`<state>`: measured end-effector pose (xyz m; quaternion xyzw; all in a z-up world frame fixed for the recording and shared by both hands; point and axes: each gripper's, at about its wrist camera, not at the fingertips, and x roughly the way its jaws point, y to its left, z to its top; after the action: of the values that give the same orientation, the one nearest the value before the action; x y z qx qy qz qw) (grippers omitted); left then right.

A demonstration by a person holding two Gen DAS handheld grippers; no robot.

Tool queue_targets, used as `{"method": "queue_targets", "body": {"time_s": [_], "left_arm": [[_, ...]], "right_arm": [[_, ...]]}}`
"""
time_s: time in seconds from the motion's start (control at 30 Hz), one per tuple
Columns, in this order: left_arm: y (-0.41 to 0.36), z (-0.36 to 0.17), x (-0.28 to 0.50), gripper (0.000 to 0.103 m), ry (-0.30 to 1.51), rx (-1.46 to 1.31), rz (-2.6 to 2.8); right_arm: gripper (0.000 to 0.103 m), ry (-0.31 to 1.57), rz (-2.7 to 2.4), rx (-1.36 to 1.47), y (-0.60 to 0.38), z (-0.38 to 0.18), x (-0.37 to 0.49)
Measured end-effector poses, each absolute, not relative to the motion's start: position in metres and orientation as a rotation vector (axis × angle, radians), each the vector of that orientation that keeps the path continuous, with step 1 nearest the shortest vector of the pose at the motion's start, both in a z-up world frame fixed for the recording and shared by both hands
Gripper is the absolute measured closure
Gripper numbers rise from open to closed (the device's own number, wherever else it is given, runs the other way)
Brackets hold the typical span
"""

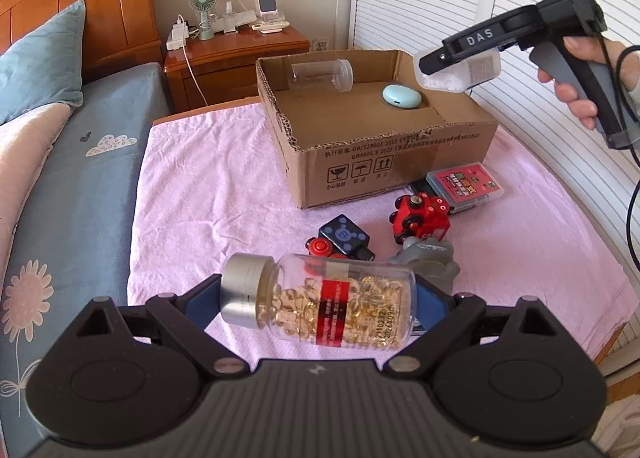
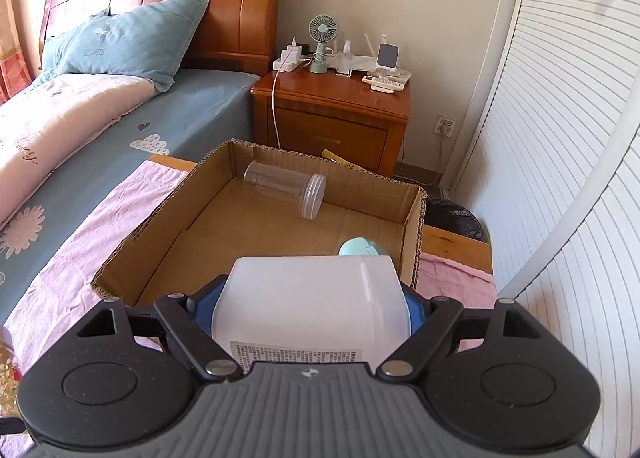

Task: Organize rigid objects
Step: 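Place the white container in the box with the right gripper while the left lifts the bottle, then carry the capsule bottle into the box and open the left gripper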

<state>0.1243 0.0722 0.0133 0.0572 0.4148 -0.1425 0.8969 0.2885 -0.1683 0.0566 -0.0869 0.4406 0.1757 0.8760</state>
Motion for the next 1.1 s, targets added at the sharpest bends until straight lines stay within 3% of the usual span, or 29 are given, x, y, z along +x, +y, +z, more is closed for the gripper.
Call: {"method": "queue_targets", "body": {"time_s": [0.13,0.23,0.8,1.1], "left_arm": [[0.073,0.012,0.129,0.008,0.864,0.117,-0.288],[0.071,0.013,0.131,0.008,0.867,0.119,-0.289],[0.049,0.031,0.146,0.008,0.883,0.138,-0.325],[0.021,0.058,0.18,0.008,0.859,0.19,-0.319]], "right_arm": [[0.016,0.918,0.35,-0.151,-0.166,0.043,0.304],[0.0,0.942,0.348,-0.122,-0.168,0.031,0.31],[0.0,1.084,0.234,-0.027,-0.199,0.031,0.235],[0.0,1.069,0.182,0.052,-0.211,0.026,0.175]]}}
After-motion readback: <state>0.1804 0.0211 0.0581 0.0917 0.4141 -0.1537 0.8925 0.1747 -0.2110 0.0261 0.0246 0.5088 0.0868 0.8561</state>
